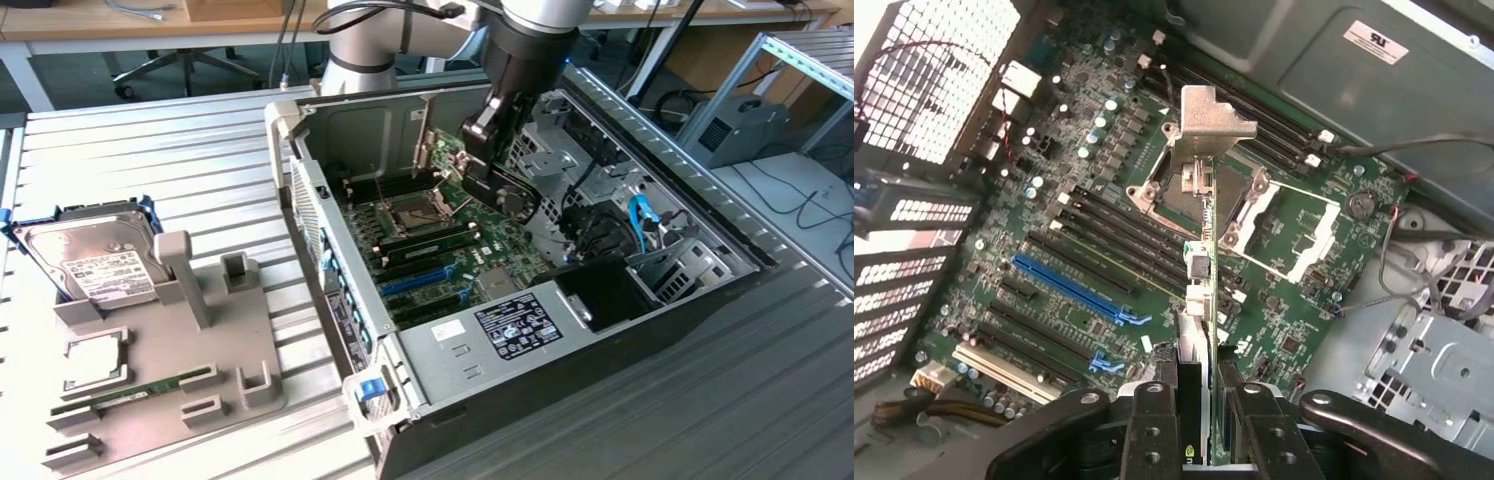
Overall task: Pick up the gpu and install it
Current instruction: 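Insert the gpu into the slot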
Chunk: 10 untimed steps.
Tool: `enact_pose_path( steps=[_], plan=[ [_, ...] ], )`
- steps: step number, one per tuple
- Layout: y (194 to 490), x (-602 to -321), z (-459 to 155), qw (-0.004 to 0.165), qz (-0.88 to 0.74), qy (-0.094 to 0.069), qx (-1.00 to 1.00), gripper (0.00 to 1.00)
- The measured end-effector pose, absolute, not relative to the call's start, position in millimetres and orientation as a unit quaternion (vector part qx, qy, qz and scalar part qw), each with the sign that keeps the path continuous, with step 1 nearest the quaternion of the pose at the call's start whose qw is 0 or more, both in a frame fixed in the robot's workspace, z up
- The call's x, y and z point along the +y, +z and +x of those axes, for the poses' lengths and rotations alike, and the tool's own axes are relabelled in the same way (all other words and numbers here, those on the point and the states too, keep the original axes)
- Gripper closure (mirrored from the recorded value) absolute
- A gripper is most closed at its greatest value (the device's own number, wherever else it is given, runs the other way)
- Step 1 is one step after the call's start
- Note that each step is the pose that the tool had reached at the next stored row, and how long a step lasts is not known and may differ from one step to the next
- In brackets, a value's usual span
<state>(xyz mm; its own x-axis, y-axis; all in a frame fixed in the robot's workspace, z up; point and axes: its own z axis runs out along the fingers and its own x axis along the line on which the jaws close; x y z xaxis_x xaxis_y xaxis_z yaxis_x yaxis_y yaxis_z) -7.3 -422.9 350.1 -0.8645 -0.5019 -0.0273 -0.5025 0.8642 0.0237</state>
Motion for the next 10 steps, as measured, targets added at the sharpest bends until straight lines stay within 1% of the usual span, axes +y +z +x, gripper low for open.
enact_pose_path(
  steps=[10],
  plan=[
    [349.9,-422.9,-7.3,0.009,-0.302,0.015,0.953,0.74]
  ],
)
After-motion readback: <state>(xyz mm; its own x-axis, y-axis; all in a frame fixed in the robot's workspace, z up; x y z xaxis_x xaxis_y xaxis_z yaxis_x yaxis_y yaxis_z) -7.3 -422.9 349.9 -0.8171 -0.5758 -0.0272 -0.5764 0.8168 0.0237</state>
